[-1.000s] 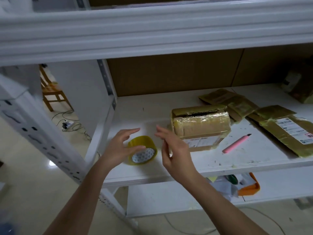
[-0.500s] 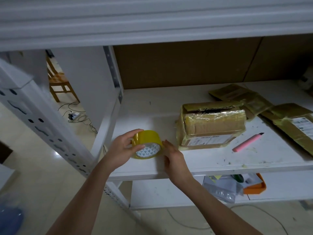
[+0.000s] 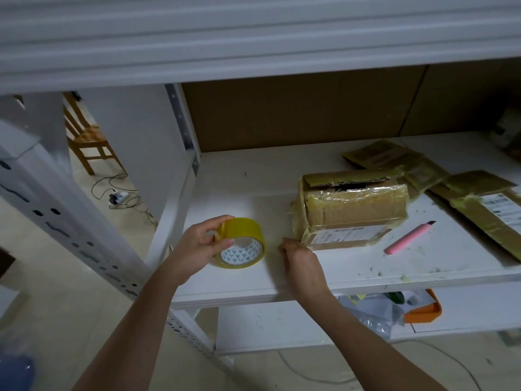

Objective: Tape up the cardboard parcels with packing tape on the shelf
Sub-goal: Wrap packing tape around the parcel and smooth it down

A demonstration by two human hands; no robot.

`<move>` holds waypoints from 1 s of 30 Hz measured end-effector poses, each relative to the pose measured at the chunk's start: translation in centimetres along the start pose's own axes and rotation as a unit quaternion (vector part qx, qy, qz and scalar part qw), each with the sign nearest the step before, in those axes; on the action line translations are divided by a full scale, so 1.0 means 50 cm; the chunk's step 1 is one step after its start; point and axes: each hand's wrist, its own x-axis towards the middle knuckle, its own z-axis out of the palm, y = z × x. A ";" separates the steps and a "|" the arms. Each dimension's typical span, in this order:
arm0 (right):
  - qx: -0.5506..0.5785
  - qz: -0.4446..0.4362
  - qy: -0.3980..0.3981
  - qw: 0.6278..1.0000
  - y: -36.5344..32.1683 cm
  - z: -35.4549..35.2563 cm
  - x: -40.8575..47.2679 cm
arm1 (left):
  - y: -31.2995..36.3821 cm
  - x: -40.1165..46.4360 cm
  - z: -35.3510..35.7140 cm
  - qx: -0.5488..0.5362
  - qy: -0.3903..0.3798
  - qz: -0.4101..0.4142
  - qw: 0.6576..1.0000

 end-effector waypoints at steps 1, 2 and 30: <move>0.001 -0.004 0.003 1.000 0.002 -0.003 0.004 | 0.001 -0.002 0.001 0.000 -0.001 -0.001 1.000; 0.005 -0.008 0.007 1.000 0.001 -0.011 0.008 | 0.004 -0.003 -0.002 -0.010 0.004 -0.004 1.000; 0.151 -0.202 0.341 0.906 -0.076 -0.232 0.028 | 0.179 -0.057 -0.028 -0.137 0.068 0.181 0.971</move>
